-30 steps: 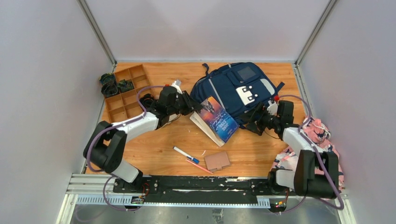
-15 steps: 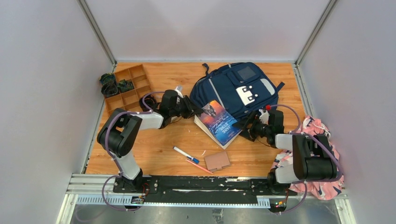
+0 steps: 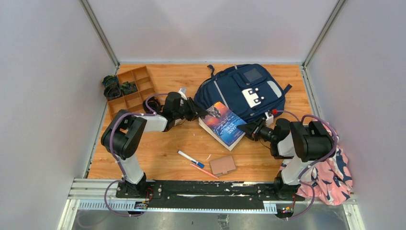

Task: Pack the student bag
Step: Place the book in the student bag.

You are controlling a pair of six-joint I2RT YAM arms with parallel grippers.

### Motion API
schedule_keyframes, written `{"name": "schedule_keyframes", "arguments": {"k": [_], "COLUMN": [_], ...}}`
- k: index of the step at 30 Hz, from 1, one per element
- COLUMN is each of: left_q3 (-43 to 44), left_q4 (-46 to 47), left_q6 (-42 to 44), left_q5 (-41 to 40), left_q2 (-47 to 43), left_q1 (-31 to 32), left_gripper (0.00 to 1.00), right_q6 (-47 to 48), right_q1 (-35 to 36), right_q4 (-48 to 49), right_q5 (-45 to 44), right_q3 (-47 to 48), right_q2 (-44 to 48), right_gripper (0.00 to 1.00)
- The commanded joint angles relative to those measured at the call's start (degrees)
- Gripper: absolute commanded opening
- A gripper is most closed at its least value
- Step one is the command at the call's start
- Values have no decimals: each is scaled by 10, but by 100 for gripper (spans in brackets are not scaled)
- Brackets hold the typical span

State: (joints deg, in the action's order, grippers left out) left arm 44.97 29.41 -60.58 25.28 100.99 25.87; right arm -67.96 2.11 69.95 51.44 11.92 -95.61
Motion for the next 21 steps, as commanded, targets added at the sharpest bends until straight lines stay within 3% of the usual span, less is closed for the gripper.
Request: {"name": "schedule_keyframes", "arguments": {"k": [1, 3, 6, 9, 13, 15, 17, 21], "left_q3": [-15, -25, -30, -22, 11, 12, -2, 2], "left_q4": [3, 1, -40, -126, -274, -302, -277, -280], "left_q6": [25, 32, 66, 127, 220, 236, 221, 231], "left_q5": [7, 16, 34, 38, 33, 70, 136, 232], "left_q2": [-24, -41, -77, -130, -197, -228, -254, -286], "left_q1": [1, 1, 1, 1, -9, -25, -48, -73], "left_gripper": [37, 66, 86, 94, 100, 100, 100, 100], "right_q6": [-116, -117, -98, -19, 222, 295, 300, 188], "right_q1": [11, 11, 11, 11, 12, 11, 13, 37], "right_q4": [193, 175, 111, -40, -458, -552, -559, -410], "right_q5": [39, 45, 61, 85, 79, 84, 121, 154], "right_q3": [4, 4, 15, 49, 158, 210, 245, 235], "right_q2": [2, 24, 81, 171, 312, 344, 334, 310], "right_gripper": [4, 0, 0, 0, 0, 0, 0, 0]}}
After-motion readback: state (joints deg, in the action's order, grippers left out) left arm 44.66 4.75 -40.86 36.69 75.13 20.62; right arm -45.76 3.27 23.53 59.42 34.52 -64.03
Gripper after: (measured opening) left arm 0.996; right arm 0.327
